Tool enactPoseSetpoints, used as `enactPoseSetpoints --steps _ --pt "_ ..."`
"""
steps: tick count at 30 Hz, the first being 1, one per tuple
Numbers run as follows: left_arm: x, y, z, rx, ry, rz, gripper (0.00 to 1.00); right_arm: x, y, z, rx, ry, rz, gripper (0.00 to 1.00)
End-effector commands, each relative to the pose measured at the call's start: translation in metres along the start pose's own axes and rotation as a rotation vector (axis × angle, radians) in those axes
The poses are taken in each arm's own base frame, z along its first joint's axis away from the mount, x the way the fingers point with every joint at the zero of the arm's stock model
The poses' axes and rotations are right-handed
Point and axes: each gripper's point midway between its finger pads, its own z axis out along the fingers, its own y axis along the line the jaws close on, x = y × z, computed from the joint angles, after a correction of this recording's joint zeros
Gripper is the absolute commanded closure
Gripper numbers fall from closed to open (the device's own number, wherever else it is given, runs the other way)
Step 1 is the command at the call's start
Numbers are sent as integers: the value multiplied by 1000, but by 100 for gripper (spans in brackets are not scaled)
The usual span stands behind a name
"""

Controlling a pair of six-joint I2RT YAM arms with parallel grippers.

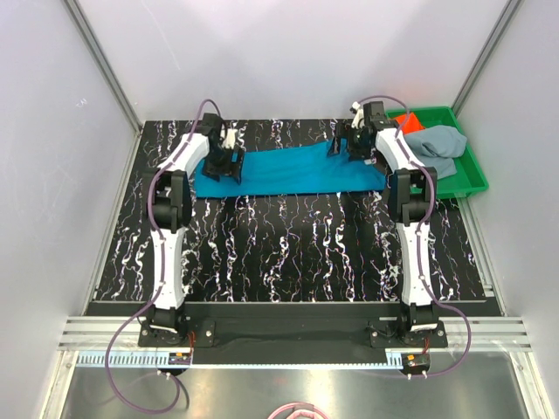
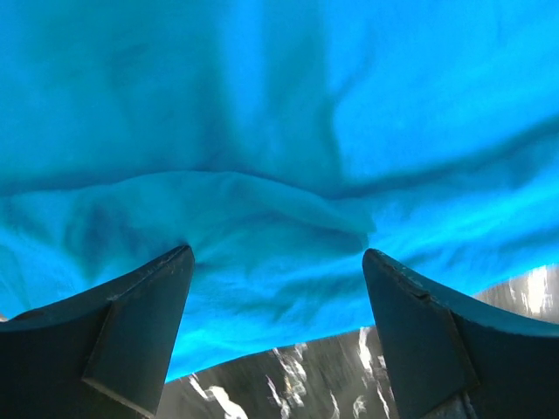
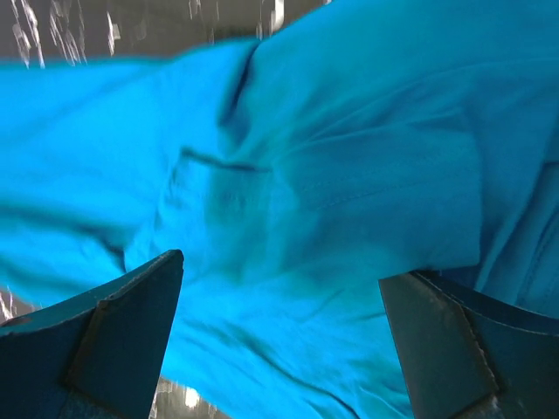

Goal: Fold and stack the t-shirts
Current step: Fold the tshirt

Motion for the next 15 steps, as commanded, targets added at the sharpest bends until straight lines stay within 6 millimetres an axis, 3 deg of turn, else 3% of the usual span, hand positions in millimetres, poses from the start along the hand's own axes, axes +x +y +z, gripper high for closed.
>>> enactPoseSetpoints --steps 1,2,7,9,13,15 --pt "50 -32 -13 46 139 12 15 -33 4 1 -30 -89 -7 0" --pt "52 -40 -20 54 134 19 15 -49 8 -3 -39 -131 -18 0" --pt "91 -69 -24 43 213 77 14 -70 6 8 -85 -199 3 0" --pt "98 -84 -33 40 211 118 14 -81 8 11 -116 -239 8 0" --pt "129 -109 -43 27 242 204 12 -102 20 9 -195 -312 22 0" --pt "133 -124 -52 18 223 262 12 -106 25 7 -218 -323 27 0"
